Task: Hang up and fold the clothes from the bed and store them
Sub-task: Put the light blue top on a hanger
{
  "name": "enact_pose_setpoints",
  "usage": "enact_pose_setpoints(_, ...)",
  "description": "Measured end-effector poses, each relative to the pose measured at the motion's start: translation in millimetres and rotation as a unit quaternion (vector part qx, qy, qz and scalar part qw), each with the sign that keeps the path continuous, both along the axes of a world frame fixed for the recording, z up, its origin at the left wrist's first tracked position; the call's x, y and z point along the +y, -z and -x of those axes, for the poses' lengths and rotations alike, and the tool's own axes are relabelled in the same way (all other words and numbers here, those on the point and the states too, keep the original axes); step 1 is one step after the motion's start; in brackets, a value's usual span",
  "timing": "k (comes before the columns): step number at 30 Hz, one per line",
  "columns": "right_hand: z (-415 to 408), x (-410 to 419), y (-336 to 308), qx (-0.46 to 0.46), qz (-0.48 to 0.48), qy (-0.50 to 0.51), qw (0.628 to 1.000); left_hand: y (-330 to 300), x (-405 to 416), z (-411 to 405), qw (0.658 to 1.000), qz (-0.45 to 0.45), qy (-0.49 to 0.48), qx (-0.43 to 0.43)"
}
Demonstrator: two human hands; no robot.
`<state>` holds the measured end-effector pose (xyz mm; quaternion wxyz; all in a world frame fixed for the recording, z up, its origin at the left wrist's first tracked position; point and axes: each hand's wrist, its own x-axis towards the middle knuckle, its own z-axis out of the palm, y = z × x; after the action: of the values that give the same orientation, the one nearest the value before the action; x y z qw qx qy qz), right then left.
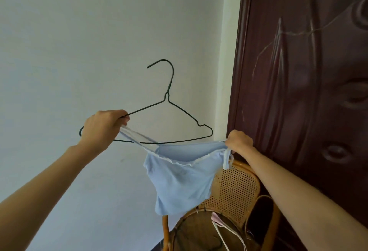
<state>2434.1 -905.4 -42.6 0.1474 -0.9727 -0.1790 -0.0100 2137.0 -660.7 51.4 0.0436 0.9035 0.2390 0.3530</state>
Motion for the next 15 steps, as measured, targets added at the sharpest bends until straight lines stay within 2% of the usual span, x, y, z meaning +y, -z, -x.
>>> enact_pose_setpoints(4, -8, -7, -4, 0.038, -0.069, 0.009, 0.997, 5, 2, 1, 1.000, 0.017, 0.005, -0.017)
enact_pose_setpoints(7, -16, -8, -6, 0.110, -0.168, 0.011, 0.980, 10, 5, 0, 0.999, 0.030, 0.022, -0.022)
enact_pose_setpoints(11, -4, -11, -15, 0.301, -0.318, 0.006, 0.899, 18, 10, 1, 0.996, 0.050, 0.059, -0.040)
enact_pose_setpoints(15, 4, -12, -18, 0.459, -0.380, 0.002, 0.803, 18, 12, 5, 0.991, 0.076, 0.087, -0.060)
